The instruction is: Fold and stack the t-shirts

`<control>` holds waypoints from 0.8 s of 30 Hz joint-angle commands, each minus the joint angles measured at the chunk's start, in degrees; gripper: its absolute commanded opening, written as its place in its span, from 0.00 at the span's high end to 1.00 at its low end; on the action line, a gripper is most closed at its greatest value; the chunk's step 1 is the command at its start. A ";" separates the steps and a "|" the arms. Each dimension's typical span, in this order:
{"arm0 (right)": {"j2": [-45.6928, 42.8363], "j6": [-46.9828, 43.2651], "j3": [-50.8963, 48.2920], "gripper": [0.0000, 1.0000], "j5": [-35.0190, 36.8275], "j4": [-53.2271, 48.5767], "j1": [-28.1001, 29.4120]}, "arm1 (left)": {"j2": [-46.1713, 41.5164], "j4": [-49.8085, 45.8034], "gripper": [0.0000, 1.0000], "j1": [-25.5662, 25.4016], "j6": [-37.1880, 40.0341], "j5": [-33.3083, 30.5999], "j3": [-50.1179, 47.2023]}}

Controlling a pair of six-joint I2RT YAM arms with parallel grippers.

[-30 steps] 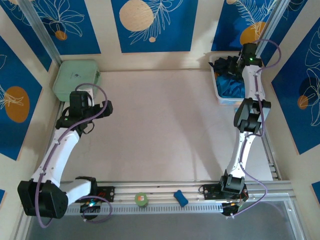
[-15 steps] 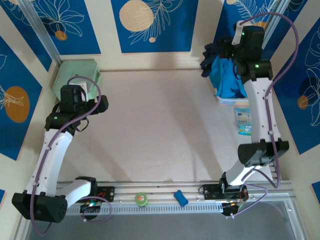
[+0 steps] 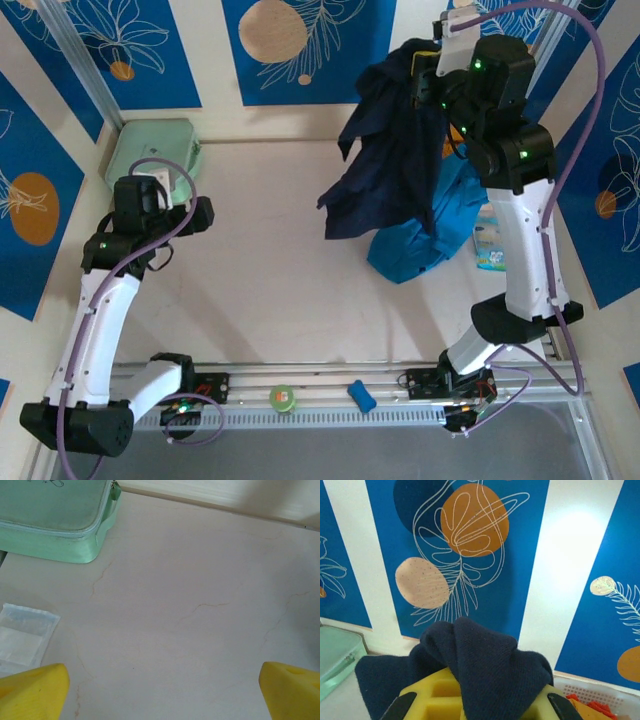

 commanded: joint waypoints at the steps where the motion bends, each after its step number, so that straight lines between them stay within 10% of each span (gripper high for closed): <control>1: 1.59 -1.59 1.46 1.00 2.94 -1.26 0.31 | -0.75 -0.85 0.03 -0.51 0.67 2.29 1.15; 13: -3.95 10.47 -29.31 1.00 -7.50 -1.97 10.36 | 1.70 1.20 0.01 -3.24 0.78 14.79 2.31; 24: -4.40 25.39 -52.25 1.00 -19.29 5.65 15.40 | 7.30 7.37 0.00 -23.82 5.20 12.26 1.79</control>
